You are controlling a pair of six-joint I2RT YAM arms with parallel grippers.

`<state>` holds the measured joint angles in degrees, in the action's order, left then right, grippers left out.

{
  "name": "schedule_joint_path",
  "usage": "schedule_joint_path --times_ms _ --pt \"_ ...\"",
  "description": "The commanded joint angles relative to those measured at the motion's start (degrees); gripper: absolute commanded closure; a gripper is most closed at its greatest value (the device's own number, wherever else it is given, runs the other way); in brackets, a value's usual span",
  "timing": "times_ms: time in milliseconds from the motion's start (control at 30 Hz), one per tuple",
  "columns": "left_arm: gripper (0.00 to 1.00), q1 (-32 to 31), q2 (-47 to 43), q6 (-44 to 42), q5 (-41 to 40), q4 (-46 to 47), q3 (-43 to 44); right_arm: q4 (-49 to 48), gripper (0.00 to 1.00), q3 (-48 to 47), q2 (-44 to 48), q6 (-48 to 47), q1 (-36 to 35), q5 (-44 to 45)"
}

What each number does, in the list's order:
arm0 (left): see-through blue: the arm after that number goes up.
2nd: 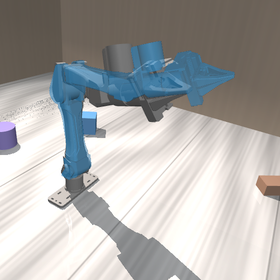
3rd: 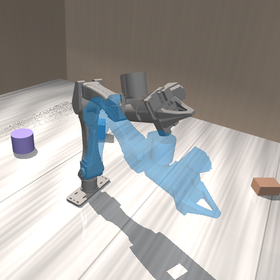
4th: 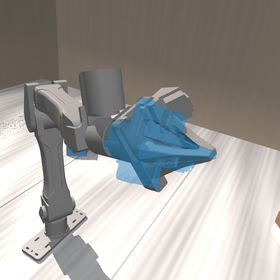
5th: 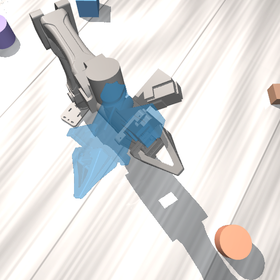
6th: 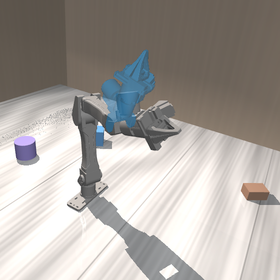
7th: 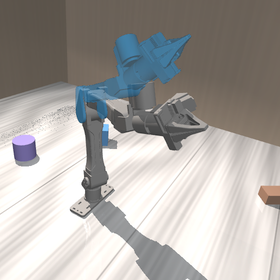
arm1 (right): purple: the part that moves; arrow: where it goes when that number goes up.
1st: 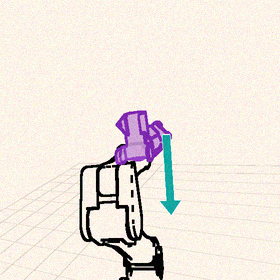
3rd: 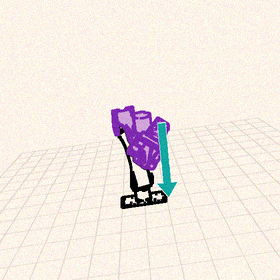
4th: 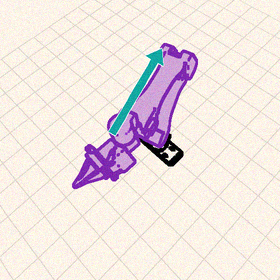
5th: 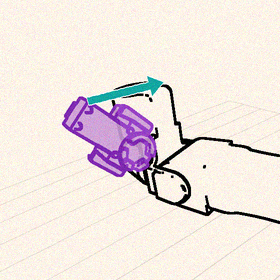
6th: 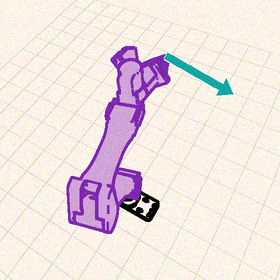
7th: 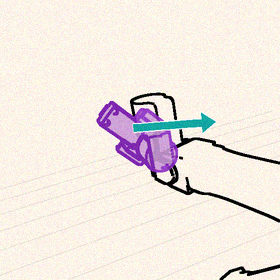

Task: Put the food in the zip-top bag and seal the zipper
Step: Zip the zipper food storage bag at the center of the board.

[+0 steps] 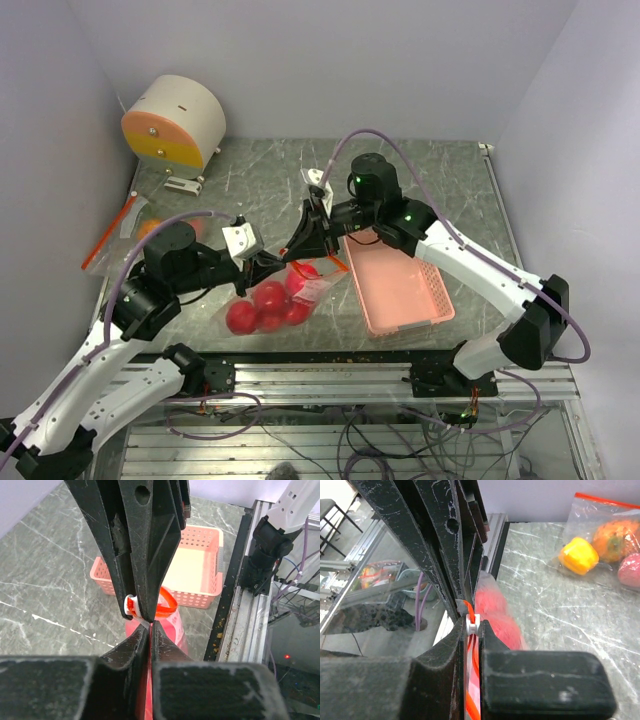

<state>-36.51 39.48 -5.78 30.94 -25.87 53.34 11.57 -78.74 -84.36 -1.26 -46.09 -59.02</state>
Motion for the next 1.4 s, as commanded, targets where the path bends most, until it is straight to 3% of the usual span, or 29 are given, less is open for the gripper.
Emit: schedule_joint_path --times_ms 0,267,367,567,900,1167,1367 --pt "0.9 0.0 1.1 -1.5 4.3 2.7 1.6 1.5 1.0 -1.8 -0.1 -1.2 0.2 -2.8" --pt "0.93 0.0 4.2 -1.1 6.0 2.7 0.8 4.0 1.0 -1.3 0.6 -3.3 0.2 -2.2" --pt "0.93 0.0 4.6 -1.0 -1.7 -1.7 3.9 6.7 1.0 -1.3 0.6 -6.0 0.3 -0.2" --pt "0.93 0.0 -2.1 2.8 -15.9 1.7 2.9 8.6 1.0 0.6 -0.8 -9.5 0.3 4.0" --pt "0.93 0.0 -5.5 5.3 -18.7 2.6 -1.0 8.0 1.0 4.3 -2.5 -14.5 0.8 6.4" --pt "0.93 0.1 -10.8 5.4 -32.6 -3.6 1.7 2.3 1.0 10.8 -2.2 -13.9 5.0 8.6" --pt "0.93 0.0 -13.9 5.9 -36.6 -4.4 0.6 -0.8 1.0 13.7 -2.8 -13.0 8.6 7.1"
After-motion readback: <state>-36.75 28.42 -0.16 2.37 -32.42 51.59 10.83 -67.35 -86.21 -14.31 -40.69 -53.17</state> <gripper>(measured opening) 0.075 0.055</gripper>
